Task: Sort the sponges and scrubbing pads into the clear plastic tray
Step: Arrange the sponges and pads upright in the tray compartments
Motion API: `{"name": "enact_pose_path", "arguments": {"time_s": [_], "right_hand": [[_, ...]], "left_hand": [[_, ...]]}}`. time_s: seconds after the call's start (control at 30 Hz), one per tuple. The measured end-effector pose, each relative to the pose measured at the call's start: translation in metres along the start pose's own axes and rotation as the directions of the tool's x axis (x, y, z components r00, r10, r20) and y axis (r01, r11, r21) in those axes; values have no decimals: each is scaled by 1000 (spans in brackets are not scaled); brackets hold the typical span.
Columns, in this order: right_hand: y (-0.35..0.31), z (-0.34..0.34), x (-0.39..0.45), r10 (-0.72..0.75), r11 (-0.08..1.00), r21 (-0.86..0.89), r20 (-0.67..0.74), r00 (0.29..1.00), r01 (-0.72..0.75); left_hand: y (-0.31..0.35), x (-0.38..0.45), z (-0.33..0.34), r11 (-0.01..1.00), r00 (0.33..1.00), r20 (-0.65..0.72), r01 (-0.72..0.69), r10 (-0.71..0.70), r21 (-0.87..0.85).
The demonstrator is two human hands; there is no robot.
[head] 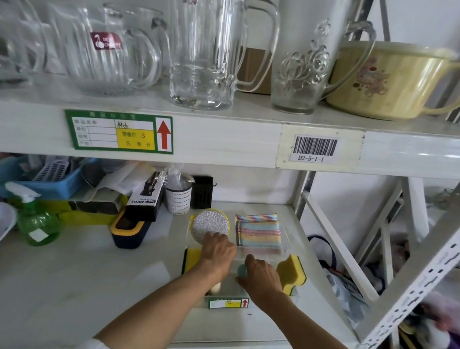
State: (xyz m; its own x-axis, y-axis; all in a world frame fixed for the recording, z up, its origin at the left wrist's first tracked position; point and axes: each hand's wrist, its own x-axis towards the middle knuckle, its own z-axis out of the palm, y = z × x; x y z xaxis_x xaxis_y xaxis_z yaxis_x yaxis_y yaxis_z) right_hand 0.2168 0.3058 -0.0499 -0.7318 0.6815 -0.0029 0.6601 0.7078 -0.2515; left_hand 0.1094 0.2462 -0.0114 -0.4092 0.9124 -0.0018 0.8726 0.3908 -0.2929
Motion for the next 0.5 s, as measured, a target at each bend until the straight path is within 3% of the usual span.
{"name": "enact_pose_path", "arguments": {"time_s": [0.17, 0.3, 0.4, 0.5], "right_hand": [[6, -3, 0, 7, 1000, 15, -46, 999, -6], [19, -18, 2, 37, 999, 31, -264, 964, -30], [41, -36, 6, 94, 989, -62, -414, 905, -131], [61, -48, 3, 265, 933, -136, -364, 893, -332]], "left_hand": [[4, 2, -5, 999, 999, -36, -3, 2, -36], [14, 4, -10, 971, 988, -153, -58, 23, -230], [31, 7, -13, 842, 977, -209, -144, 38, -519], [55, 9, -15, 663, 994, -98, -102, 44, -741]]}}
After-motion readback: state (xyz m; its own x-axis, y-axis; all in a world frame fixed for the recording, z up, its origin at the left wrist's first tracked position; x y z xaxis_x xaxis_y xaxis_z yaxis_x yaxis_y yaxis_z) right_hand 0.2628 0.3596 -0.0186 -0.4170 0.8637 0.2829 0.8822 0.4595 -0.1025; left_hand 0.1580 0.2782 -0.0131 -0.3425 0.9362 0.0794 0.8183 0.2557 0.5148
